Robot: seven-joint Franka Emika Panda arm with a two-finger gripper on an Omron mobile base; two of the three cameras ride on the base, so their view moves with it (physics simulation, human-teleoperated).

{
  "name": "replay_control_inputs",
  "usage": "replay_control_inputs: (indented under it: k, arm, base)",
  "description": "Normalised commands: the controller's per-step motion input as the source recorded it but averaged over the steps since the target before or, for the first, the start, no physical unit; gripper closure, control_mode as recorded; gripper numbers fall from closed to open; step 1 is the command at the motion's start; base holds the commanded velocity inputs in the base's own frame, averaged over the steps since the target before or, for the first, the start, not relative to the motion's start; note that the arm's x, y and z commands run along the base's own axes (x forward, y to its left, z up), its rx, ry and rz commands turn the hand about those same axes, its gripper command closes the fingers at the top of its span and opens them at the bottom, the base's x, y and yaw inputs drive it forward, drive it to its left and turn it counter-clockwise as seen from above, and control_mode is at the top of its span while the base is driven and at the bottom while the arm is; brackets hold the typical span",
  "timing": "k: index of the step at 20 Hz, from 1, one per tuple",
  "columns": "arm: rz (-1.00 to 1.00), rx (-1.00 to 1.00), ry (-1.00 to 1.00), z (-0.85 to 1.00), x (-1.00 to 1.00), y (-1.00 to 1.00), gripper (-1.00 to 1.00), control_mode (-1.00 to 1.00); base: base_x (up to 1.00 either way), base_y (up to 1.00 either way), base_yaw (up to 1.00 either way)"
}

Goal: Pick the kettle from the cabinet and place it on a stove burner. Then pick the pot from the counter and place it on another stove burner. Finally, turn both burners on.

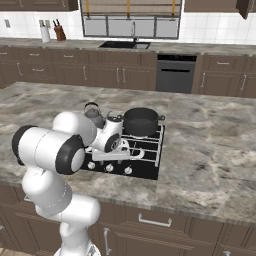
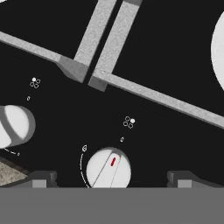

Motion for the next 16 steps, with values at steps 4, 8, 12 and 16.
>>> replay_control_inputs:
  k: [4,8,12,16]
  arm:
    - [-0.01,0.01,0.0,-0.06,-0.21,0.0,-1.0,-1.0]
    - [-0.02,0.0,0.0,-0.05,-0.05,0.0,-1.0,-1.0]
    - [-0.01,0.01,0.0,-0.04,0.0,0.0,-1.0,-1.0]
    - [-0.01,0.01,0.0,-0.04,0.01,0.0,-1.0,-1.0]
  base:
    - [0.0,0.0,0.0]
    - [0.0,0.0,0.0]
    - [0.0,0.0,0.0]
    - [0.0,0.0,0.0]
